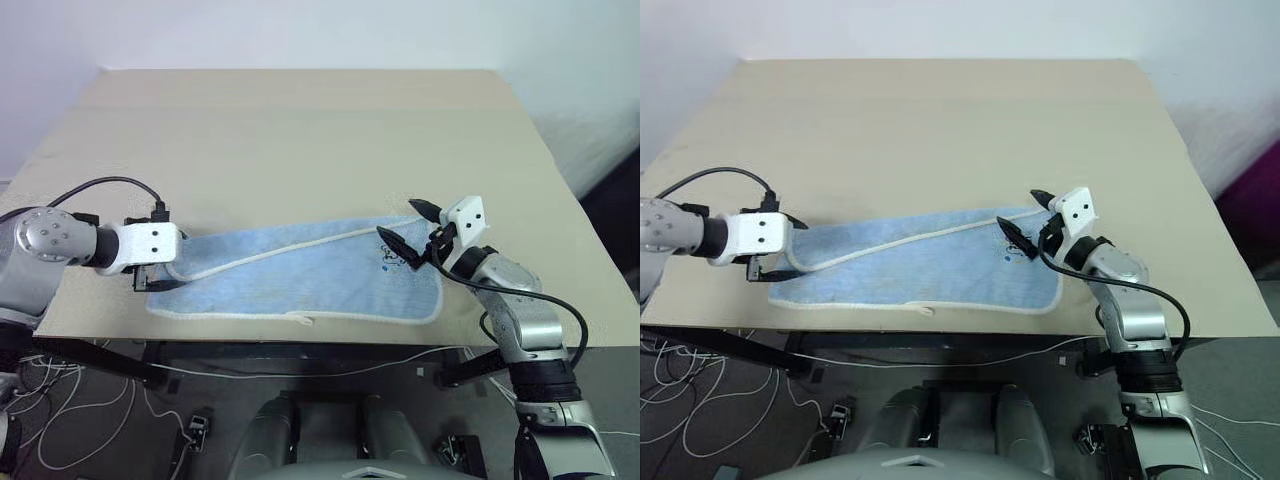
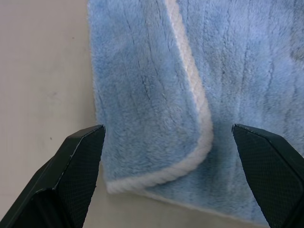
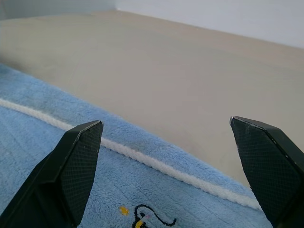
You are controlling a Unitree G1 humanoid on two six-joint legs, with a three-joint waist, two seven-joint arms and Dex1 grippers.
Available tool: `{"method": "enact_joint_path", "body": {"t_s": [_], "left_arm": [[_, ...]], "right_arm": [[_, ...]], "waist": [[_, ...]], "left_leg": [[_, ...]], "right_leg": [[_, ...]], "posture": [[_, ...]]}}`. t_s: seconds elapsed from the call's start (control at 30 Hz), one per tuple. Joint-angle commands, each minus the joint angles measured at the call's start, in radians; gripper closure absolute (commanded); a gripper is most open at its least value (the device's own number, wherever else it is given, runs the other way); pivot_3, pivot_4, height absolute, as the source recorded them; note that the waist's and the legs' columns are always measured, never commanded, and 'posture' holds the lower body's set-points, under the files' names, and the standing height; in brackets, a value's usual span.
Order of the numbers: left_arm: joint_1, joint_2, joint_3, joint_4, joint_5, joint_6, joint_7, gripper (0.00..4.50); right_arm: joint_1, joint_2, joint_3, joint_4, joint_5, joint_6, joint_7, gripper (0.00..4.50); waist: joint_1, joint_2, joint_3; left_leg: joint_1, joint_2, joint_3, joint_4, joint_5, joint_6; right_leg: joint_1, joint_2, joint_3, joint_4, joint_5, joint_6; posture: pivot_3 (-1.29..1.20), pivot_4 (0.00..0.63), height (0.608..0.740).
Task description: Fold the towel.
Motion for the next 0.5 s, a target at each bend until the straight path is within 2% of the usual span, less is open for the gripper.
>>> {"method": "enact_joint_path", "body": {"t_s": [0.03, 0.33, 0.5], "left_arm": [[-0.048, -0.006, -0.038, 0.02, 0.062, -0.002, -0.009, 0.03], [-0.11, 0.022, -0.118, 0.079, 0.153, -0.098, -0.085, 0.03], [-0.135, 0.003, -0.141, 0.141, 0.188, -0.139, -0.094, 0.03]], "right_arm": [[-0.03, -0.024, -0.002, -0.003, 0.007, 0.002, 0.032, 0.0], [-0.066, -0.034, -0.001, 0.018, 0.002, 0.011, 0.063, 0.0], [-0.071, -0.025, 0.005, 0.022, -0.002, 0.006, 0.059, 0.0]], "waist": [[0.0, 0.0, 0.0], [-0.002, 0.0, 0.0], [-0.001, 0.0, 0.0]], "left_leg": [[0.0, 0.0, 0.0, 0.0, 0.0, 0.0], [0.0, 0.0, 0.0, 0.001, 0.0, 0.0], [0.0, 0.0, 0.0, 0.001, 0.0, 0.0]], "right_leg": [[0.0, 0.0, 0.0, 0.0, 0.0, 0.0], [0.0, 0.001, 0.0, 0.001, 0.0, 0.0], [0.0, 0.001, 0.0, 0.001, 0.0, 0.0]], "posture": [[0.0, 0.15, 0.74], [0.0, 0.15, 0.74], [0.0, 0.15, 0.74]]}}
